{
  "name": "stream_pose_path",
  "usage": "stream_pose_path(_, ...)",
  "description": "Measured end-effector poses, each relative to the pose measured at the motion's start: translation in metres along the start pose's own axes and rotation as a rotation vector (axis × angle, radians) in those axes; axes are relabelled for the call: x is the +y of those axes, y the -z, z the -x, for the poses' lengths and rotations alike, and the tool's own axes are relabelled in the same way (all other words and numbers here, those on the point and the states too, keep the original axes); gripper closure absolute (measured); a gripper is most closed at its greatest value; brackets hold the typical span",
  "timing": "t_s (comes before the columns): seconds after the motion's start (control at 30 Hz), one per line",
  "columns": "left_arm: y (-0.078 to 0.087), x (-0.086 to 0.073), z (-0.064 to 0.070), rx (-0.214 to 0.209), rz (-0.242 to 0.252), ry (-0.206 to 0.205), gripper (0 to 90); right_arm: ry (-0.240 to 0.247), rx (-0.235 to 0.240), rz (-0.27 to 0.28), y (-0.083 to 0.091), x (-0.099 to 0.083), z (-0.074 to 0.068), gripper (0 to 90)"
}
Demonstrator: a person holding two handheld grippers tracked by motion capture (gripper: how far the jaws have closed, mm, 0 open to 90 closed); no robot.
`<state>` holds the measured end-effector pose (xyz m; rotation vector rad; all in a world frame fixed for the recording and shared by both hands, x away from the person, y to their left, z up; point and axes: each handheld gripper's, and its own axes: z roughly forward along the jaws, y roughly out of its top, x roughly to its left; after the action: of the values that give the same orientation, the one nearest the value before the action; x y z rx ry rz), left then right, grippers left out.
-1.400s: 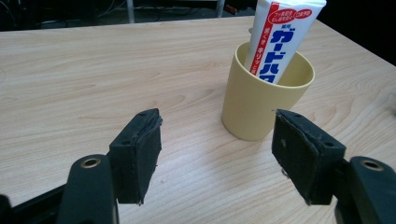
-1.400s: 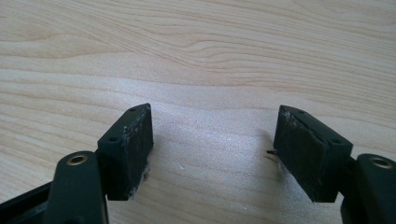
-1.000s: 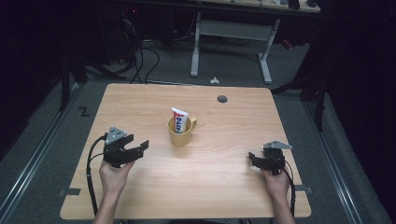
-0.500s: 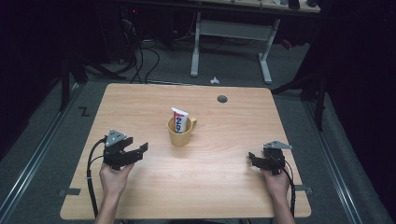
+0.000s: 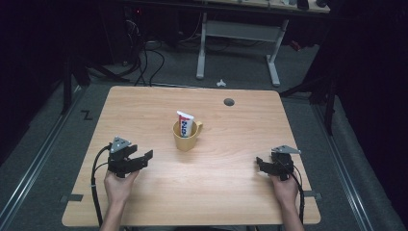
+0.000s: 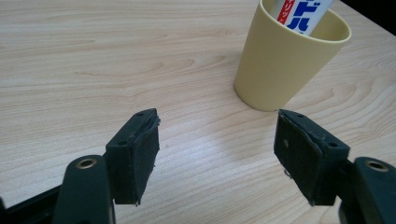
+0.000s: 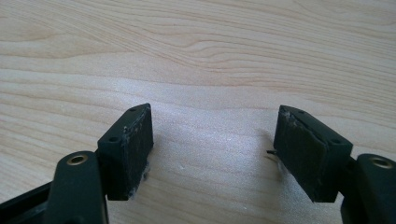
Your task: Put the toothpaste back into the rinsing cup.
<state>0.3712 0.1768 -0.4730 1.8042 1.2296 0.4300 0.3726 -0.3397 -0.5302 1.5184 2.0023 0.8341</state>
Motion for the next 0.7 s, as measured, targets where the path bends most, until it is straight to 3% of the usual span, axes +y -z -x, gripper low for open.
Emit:
stream_pose_path(0.57, -0.018, -0.016, -0.005, 0.023, -0.044, 0.033, 30.7, 0.000, -0.001, 0.000, 0.000, 0.000, 0.000, 28.5)
stream_pose_path(0.7, -0.022, -0.020, -0.004, 0.053, -0.059, 0.010, 30.7, 0.000, 0.000, 0.000, 0.000, 0.000, 0.000, 28.5)
